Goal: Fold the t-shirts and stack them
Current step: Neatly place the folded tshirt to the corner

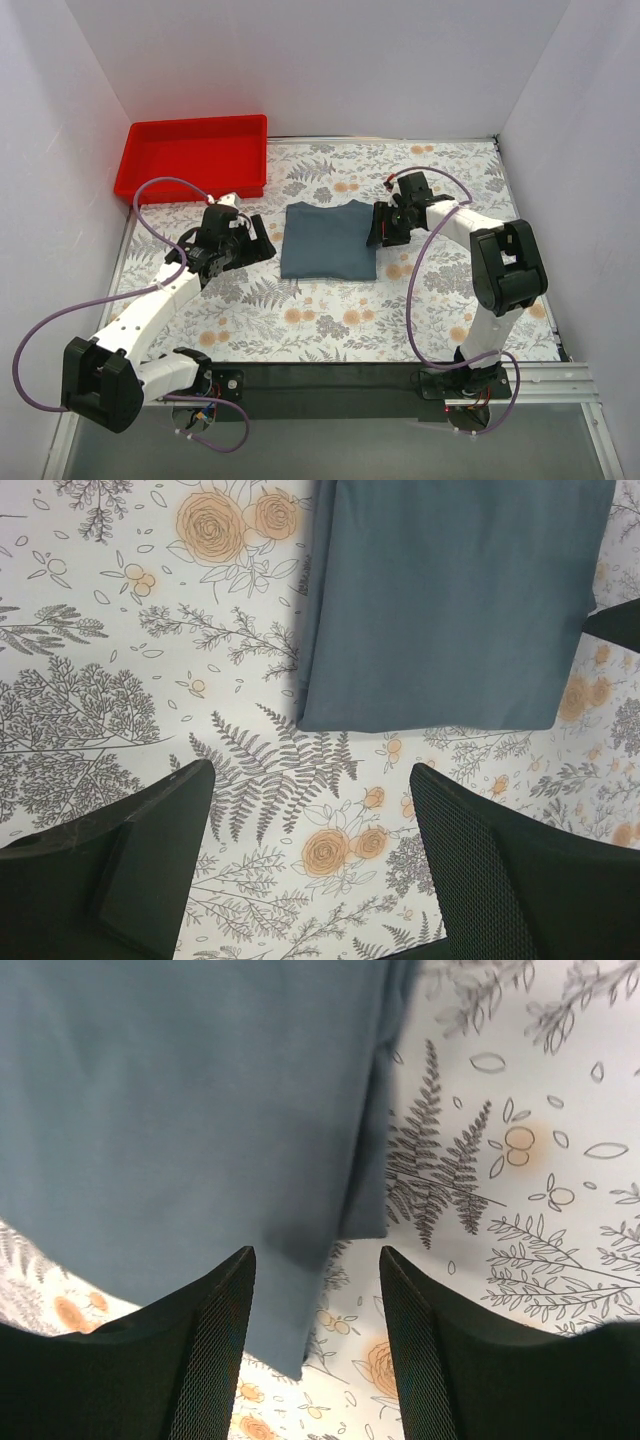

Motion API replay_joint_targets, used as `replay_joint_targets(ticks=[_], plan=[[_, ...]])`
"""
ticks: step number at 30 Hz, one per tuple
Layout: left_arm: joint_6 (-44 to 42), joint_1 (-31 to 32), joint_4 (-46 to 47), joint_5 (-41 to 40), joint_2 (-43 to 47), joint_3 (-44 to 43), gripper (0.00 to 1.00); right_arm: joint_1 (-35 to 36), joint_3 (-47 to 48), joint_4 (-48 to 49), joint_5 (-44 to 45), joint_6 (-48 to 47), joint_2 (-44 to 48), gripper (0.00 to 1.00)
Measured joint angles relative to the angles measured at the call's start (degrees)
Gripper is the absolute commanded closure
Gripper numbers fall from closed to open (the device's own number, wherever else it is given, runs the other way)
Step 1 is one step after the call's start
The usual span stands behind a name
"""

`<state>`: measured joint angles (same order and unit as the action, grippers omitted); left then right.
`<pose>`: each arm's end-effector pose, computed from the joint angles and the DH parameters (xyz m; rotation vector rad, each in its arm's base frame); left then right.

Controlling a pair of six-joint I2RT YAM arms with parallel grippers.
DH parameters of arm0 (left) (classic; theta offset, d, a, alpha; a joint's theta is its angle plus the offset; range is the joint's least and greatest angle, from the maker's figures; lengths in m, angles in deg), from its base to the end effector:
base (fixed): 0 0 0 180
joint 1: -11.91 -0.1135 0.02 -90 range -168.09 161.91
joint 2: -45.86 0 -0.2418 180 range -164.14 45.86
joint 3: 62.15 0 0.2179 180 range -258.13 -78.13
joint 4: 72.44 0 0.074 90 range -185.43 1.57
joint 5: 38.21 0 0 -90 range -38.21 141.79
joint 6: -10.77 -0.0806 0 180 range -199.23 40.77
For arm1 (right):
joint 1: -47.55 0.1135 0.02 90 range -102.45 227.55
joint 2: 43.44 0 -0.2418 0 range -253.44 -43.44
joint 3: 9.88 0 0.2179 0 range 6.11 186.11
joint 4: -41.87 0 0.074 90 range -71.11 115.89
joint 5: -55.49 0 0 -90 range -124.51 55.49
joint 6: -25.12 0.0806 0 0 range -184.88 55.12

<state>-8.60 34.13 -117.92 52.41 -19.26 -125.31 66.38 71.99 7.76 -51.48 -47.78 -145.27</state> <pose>0.2224 -0.0918 0.2115 -1.0372 2.3203 -0.7266 0.3360 0.1394 0.1534 -0.1628 2.5635 0.6207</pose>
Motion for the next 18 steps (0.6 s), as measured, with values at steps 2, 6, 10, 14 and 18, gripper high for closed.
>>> replay_joint_targets(ticks=[2,6,10,14,18], plan=[[-0.2,0.0,-0.6,-0.3,0.4,0.0,0.27,0.2,0.0,-1.0,0.6,0.3,-1.8,0.50],[-0.3,0.0,-0.7,-0.3,0.6,0.0,0.27,1.1,1.4,-2.0,1.3,0.7,-4.6,0.52],[-0.5,0.0,-0.9,-0.3,0.6,0.0,0.27,2.4,4.1,-2.1,1.9,0.6,-6.7,0.53],[-0.8,0.0,-1.0,-0.3,0.7,0.0,0.27,3.4,6.7,-2.1,1.9,0.6,-8.8,0.57],[-0.8,0.0,-1.0,-0.3,0.9,0.8,0.27,3.8,8.6,-2.8,3.4,-0.1,-10.2,0.77]])
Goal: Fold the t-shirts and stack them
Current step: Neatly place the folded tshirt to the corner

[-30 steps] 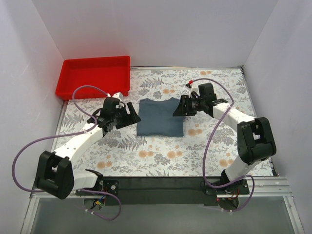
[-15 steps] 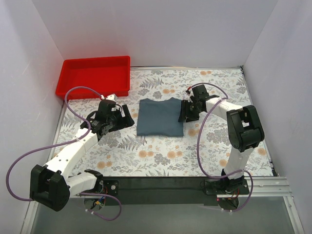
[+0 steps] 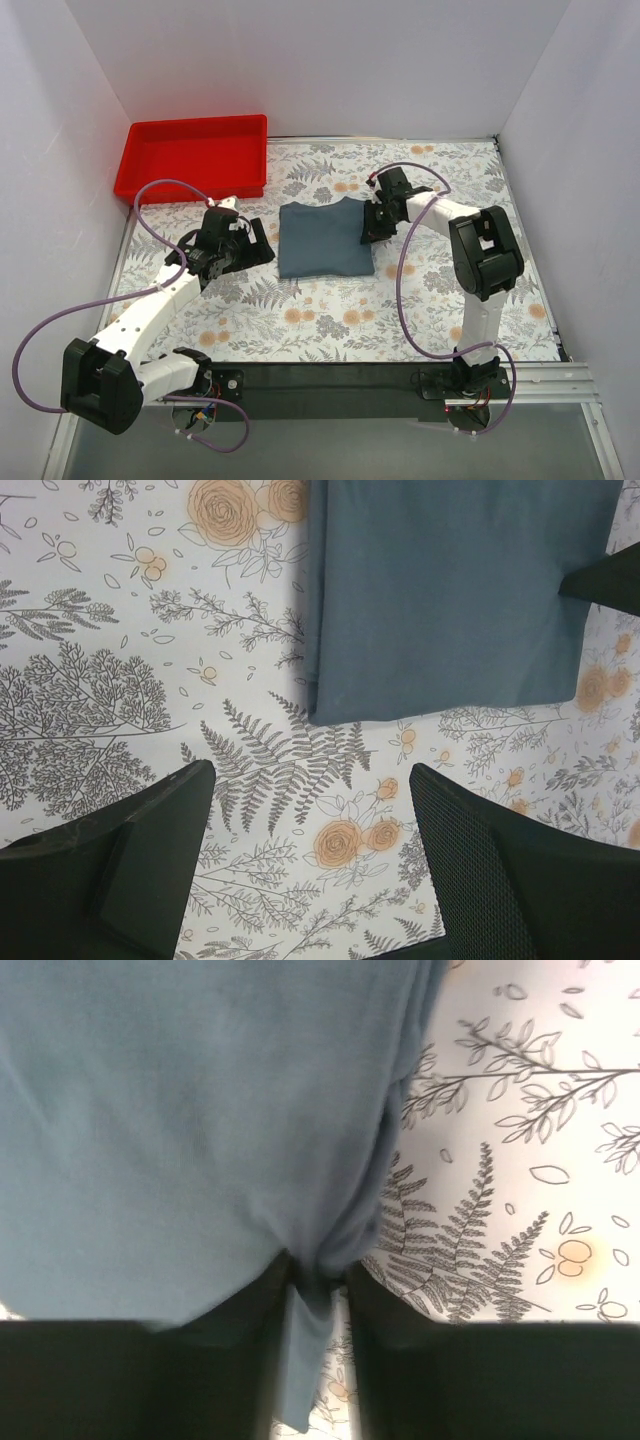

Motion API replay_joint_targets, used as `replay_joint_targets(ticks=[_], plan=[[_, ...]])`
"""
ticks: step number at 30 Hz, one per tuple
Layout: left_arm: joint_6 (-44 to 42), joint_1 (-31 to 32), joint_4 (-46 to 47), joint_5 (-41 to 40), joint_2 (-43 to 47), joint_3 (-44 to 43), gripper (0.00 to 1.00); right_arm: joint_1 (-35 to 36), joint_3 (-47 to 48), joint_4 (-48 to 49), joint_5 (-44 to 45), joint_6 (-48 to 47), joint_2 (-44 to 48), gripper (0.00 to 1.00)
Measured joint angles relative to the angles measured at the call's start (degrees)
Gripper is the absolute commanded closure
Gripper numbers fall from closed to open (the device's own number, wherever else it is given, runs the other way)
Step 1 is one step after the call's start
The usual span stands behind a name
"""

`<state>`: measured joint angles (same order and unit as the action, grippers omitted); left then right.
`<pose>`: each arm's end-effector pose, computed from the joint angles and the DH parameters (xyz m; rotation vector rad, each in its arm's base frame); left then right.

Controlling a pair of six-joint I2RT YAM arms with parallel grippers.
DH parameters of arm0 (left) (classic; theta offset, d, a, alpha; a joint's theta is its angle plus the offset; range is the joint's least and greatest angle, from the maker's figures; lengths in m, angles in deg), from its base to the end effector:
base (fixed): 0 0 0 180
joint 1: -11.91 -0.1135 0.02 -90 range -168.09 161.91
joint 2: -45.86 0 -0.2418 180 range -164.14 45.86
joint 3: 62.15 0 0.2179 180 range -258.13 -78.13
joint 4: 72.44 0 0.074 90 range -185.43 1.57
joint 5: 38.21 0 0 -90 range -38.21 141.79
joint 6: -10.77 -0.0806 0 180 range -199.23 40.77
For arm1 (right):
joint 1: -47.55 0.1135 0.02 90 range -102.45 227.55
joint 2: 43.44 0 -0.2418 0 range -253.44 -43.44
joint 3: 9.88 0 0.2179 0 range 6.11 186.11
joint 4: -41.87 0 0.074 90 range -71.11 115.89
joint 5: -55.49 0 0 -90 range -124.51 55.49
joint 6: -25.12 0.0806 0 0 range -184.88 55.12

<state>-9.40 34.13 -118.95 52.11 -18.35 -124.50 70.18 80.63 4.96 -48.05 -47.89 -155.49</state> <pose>0.2176 -0.0894 0.2086 -1.0275 2.3358 -0.7031 0.3556 0.1687 0.1278 -0.2191 2.6417 0.5495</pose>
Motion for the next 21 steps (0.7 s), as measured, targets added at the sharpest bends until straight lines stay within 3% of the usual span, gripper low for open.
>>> replay_joint_targets(ticks=[3,9,21], plan=[[0.0,0.0,-0.5,0.0,0.0,0.3,0.27,-0.1,1.8,-1.6,1.6,-1.9,-1.0,0.98],[0.0,0.0,-1.7,-0.1,0.9,0.3,0.27,-3.8,7.2,-6.0,7.7,-11.3,-2.2,0.99],[3.1,0.0,-7.7,-0.4,3.5,0.1,0.30,-25.6,20.0,-9.8,32.1,-28.7,-5.8,0.99]])
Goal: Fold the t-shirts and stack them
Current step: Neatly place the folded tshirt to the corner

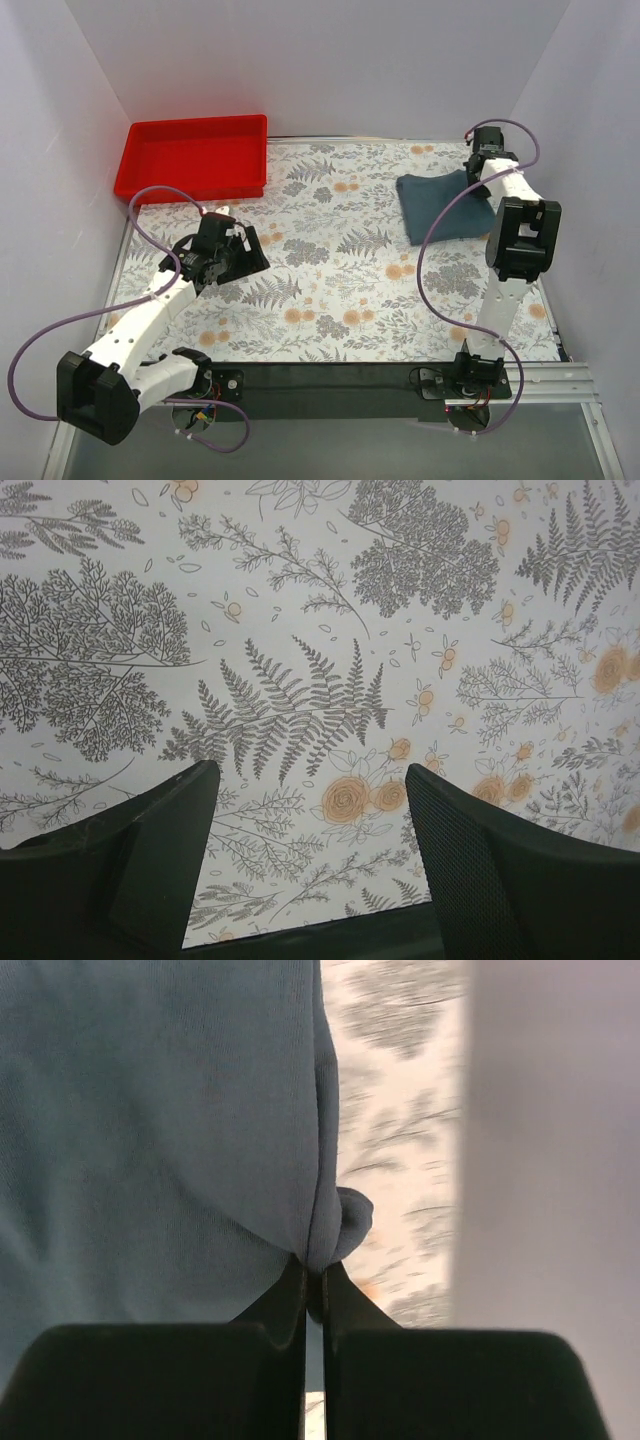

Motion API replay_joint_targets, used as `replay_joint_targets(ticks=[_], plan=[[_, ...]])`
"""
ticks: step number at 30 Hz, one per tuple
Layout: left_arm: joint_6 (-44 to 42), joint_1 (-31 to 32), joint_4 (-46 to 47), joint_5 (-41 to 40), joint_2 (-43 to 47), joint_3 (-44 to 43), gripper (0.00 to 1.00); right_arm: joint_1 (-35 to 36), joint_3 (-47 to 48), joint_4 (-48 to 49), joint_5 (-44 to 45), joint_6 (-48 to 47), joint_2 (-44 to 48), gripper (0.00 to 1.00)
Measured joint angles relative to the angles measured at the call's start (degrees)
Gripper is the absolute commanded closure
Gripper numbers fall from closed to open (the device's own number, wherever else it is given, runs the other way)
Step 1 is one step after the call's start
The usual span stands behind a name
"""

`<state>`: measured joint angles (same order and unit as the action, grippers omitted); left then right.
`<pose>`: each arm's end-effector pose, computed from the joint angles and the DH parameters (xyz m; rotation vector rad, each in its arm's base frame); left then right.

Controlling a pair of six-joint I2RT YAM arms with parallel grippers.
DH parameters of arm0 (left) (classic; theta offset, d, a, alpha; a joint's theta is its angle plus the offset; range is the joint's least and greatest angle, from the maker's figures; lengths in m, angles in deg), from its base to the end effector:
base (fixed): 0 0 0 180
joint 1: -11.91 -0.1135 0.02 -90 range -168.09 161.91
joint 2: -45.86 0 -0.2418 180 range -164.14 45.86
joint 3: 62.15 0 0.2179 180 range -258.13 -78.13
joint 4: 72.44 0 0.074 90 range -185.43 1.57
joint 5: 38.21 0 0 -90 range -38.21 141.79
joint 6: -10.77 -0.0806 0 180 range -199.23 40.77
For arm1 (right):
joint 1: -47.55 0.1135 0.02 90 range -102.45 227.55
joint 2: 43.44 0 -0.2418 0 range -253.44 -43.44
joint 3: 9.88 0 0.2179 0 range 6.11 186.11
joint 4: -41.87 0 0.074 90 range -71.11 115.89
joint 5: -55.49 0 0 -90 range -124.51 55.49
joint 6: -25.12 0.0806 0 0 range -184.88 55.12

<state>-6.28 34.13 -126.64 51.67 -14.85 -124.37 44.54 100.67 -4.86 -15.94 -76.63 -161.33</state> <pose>0.1975 -0.0805 0.2072 -1.1255 2.3718 -0.6525 0.4355 -0.0486 0.1776 -0.0587 2.5172 -0.5124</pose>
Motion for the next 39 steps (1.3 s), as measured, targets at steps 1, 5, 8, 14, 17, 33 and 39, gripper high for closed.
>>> replay_joint_targets(ticks=[1,5,8,14,17,33,39], plan=[[0.4,0.0,-0.5,0.0,-0.2,0.0,0.31,-1.2,1.8,0.4,2.0,-0.8,-1.2,0.99],[1.7,0.0,-2.5,0.1,-1.9,-0.6,0.31,-3.9,5.9,2.1,9.2,-3.7,-5.9,0.99],[2.6,0.0,-3.3,0.1,-2.4,-1.2,0.32,-5.0,7.0,2.8,12.9,-4.8,-8.3,0.99],[3.8,0.0,-3.7,1.4,-2.1,-1.5,0.32,-6.6,7.2,4.2,16.9,-5.0,-9.8,0.99],[4.0,0.0,-3.6,1.9,-1.1,-1.5,0.33,-7.1,7.8,5.9,18.8,-5.2,-9.8,0.99],[3.9,0.0,-4.0,3.9,5.6,-2.0,0.25,-4.0,2.8,6.4,21.7,-3.7,-0.1,0.34],[2.6,0.2,-5.2,0.4,9.7,-6.9,0.24,-2.1,1.2,1.3,14.9,1.8,19.1,0.14]])
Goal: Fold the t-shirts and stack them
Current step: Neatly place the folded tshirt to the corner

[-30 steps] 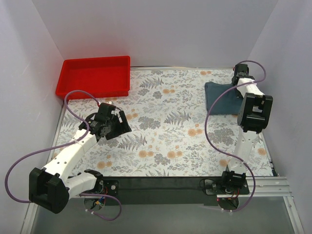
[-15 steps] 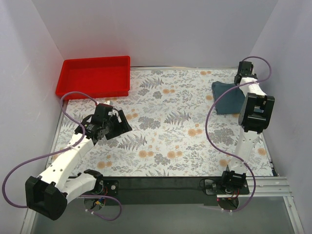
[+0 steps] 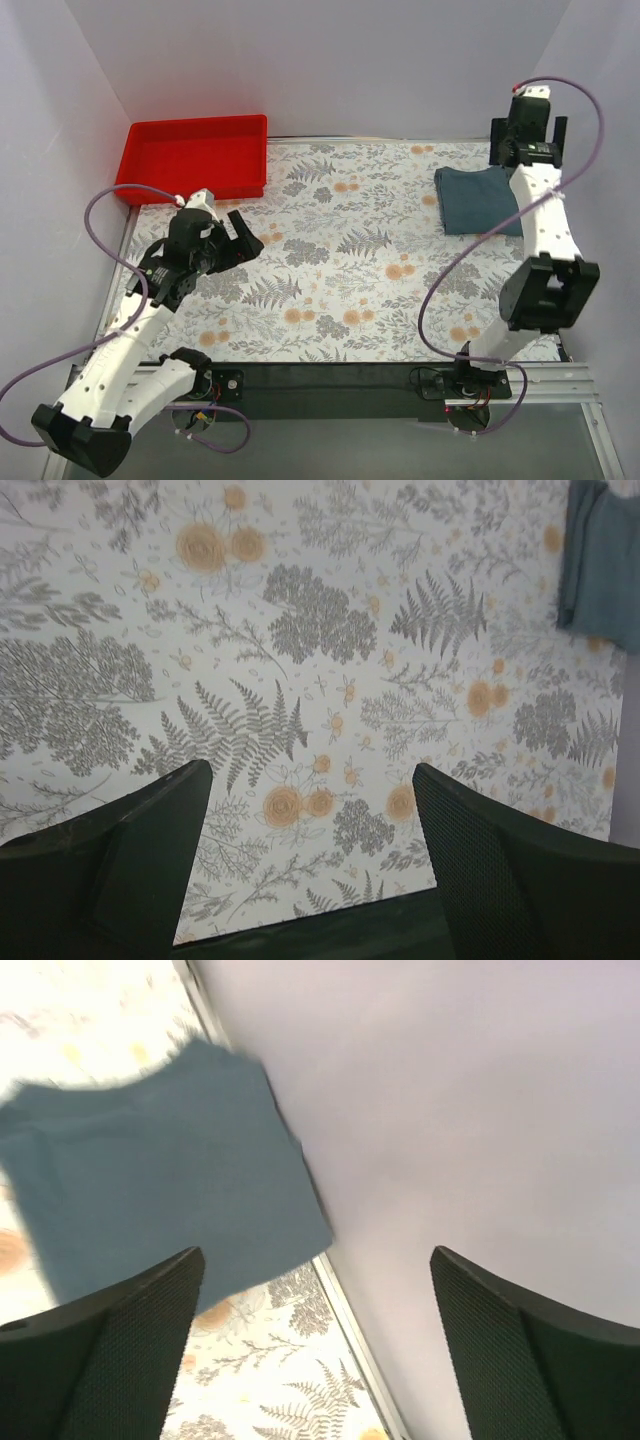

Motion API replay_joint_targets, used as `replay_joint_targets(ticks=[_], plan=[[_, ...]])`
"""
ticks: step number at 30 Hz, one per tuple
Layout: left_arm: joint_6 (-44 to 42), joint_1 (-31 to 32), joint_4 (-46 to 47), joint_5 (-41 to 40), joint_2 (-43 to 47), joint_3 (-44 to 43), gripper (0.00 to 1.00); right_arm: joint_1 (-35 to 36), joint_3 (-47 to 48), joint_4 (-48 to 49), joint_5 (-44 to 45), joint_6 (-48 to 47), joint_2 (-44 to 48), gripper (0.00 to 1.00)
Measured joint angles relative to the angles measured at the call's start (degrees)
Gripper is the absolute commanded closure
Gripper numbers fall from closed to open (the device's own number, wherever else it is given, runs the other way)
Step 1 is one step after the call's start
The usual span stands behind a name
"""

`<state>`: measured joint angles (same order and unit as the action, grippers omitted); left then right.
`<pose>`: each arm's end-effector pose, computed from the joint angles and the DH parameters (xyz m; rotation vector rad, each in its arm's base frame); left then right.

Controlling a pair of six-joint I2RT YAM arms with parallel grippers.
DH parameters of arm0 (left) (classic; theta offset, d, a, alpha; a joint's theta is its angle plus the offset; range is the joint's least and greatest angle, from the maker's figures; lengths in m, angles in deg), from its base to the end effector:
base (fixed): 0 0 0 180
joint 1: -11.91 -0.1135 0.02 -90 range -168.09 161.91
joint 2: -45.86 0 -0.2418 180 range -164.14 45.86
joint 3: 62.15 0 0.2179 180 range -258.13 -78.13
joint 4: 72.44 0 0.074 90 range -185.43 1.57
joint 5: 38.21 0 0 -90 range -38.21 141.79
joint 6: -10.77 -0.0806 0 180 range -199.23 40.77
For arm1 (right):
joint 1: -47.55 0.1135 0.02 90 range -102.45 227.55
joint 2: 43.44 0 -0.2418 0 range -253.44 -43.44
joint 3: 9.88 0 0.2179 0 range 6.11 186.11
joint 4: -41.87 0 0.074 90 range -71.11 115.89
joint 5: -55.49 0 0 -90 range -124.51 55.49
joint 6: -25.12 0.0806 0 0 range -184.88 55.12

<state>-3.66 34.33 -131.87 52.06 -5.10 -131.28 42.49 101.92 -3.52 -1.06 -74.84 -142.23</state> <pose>0.1764 -0.0732 0.2673 -1.0963 2.1976 -0.8433 0.3831 -0.0785 0.3259 0.2568 2.1118 -0.7762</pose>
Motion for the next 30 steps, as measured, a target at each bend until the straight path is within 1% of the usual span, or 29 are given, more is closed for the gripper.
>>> replay_joint_targets(ticks=[2,3,4,5,6,9,15,18,20,25,30], plan=[[-0.9,0.4,-0.7,-2.8,1.6,-2.2,0.23,-0.2,-1.8,-0.6,-2.2,2.1,8.1,0.08],[-1.4,0.6,-1.0,-4.3,2.3,-3.2,0.23,-0.2,-3.5,-0.7,-3.1,3.0,12.3,0.07],[-1.9,0.9,-1.4,-5.9,3.2,-4.3,0.22,-0.3,-5.5,-1.2,-3.9,4.0,16.8,0.05],[-2.4,1.3,-1.6,-7.5,4.2,-5.0,0.19,-0.4,-7.2,-1.8,-4.6,4.7,20.1,0.02],[-2.8,1.6,-1.6,-9.1,5.3,-5.4,0.19,-0.5,-10.1,-2.0,-5.4,5.7,25.1,0.02],[-3.6,2.2,-1.7,-13.1,9.4,-5.5,0.18,-0.6,-17.5,-3.9,-7.8,8.5,36.3,0.02],[-5.7,2.4,-0.9,-18.1,18.1,-5.2,0.05,-0.6,-28.4,-6.5,-14.8,11.9,54.4,0.02],[-7.3,2.4,0.3,-20.0,23.0,-4.5,0.02,-0.5,-33.6,-7.3,-16.2,13.0,64.1,0.02],[-8.3,2.4,1.2,-21.0,25.7,-3.8,0.02,-0.6,-36.0,-8.0,-16.7,13.7,70.1,0.02],[-10.2,2.5,4.1,-23.2,32.9,0.1,0.02,-0.5,-38.8,-9.3,-18.1,14.9,79.6,0.02],[-10.6,2.5,6.7,-24.4,37.5,3.7,0.02,-0.5,-39.0,-9.7,-18.2,15.7,82.9,0.02]])
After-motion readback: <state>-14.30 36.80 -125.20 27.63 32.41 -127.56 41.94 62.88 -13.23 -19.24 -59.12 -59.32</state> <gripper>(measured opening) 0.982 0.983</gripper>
